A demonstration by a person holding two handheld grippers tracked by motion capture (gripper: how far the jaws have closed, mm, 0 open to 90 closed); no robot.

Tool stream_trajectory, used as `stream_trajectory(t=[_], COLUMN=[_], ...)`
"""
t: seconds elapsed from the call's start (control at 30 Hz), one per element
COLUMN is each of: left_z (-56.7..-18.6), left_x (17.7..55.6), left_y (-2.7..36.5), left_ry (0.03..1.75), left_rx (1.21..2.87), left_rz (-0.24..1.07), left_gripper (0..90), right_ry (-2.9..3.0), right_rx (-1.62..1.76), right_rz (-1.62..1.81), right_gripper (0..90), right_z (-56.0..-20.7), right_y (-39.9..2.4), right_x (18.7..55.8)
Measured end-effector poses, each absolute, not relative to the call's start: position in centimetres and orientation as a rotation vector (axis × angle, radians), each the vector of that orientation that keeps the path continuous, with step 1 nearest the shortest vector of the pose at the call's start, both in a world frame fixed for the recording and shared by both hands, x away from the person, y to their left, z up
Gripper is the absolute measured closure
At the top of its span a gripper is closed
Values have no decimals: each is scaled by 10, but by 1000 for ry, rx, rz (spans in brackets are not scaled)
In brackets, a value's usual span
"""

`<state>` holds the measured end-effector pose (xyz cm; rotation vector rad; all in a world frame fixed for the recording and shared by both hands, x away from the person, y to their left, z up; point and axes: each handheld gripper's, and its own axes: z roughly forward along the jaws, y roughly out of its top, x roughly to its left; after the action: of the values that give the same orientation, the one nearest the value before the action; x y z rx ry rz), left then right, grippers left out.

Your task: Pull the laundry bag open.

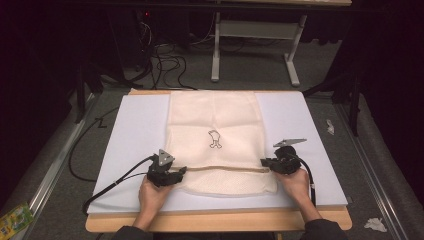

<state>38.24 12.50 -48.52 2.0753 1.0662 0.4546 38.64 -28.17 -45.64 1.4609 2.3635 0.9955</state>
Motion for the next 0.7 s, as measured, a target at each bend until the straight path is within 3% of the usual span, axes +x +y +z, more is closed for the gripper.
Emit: stream_trajectory(t=[0.63,0.7], left_z=[-483,-479], left_x=[386,388], left_y=[127,129], left_ry=[1079,1101], left_rx=[2078,2066], left_rz=[417,388], left_gripper=[393,454], right_ry=[2315,2334], right_rx=[1380,1377], right_rz=[1122,1096], right_gripper=[891,892], right_z=[-422,-418], right_y=[-287,-285], right_x=[380,381])
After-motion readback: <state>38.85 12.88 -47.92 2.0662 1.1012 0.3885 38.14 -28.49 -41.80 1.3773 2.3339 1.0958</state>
